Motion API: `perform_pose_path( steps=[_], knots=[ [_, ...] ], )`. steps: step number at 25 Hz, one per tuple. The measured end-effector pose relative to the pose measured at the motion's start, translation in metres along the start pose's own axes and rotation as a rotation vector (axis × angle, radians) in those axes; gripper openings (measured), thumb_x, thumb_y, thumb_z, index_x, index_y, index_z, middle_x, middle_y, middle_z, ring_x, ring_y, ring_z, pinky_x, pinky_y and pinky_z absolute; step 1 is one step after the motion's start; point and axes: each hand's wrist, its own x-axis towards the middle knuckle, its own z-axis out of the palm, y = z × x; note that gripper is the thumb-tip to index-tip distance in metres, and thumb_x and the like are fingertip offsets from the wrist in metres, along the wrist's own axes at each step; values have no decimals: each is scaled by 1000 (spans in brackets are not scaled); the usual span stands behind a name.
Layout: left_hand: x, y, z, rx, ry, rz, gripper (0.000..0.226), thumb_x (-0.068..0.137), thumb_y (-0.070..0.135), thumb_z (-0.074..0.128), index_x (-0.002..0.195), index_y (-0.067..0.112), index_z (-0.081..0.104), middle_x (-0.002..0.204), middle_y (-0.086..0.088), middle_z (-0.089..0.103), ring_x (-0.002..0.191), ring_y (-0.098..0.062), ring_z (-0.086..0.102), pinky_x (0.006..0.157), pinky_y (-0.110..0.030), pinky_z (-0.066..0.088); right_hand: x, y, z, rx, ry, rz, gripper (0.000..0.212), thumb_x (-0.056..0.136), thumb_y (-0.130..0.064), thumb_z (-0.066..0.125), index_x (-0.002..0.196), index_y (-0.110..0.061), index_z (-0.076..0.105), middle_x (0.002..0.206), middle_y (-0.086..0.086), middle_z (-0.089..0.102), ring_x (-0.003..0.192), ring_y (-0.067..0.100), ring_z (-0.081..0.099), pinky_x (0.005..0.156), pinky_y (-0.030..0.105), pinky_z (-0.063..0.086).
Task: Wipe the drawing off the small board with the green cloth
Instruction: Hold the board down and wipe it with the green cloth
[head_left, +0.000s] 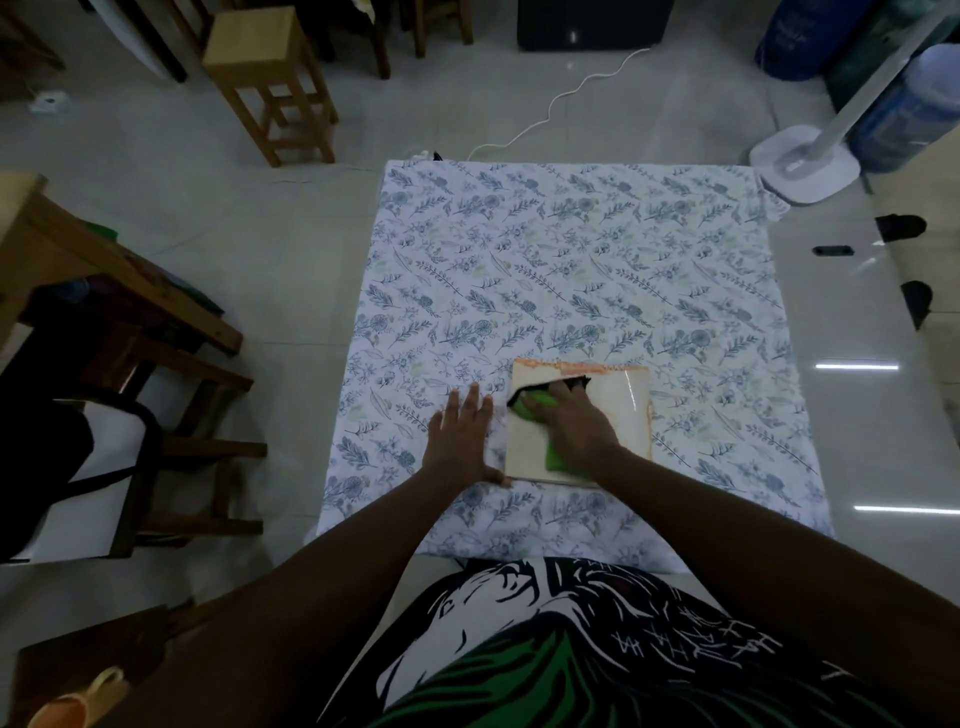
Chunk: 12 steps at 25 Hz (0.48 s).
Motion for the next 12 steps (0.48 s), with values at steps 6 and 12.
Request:
perform_pose_path(
  steps=[6, 12],
  knots=[
    [-1, 0, 0, -1, 4, -4, 141, 55, 79, 70, 156, 15, -4, 164, -10, -16, 151, -37, -13, 121, -58, 11, 22, -20, -4, 43, 36, 85, 63, 88, -13, 62, 142, -38, 40, 133, 9, 44, 118, 32, 43, 84, 44, 55],
    [-2, 17, -7, 42, -2, 20, 137, 61, 58, 82, 155, 12, -5, 164, -12, -17, 151, -38, -9, 119, -57, 18, -69, 37, 24, -37, -19, -122, 58, 91, -17, 55, 140, -44, 41, 120, 5, 54, 101, 21, 48, 71, 30, 51]
  ],
)
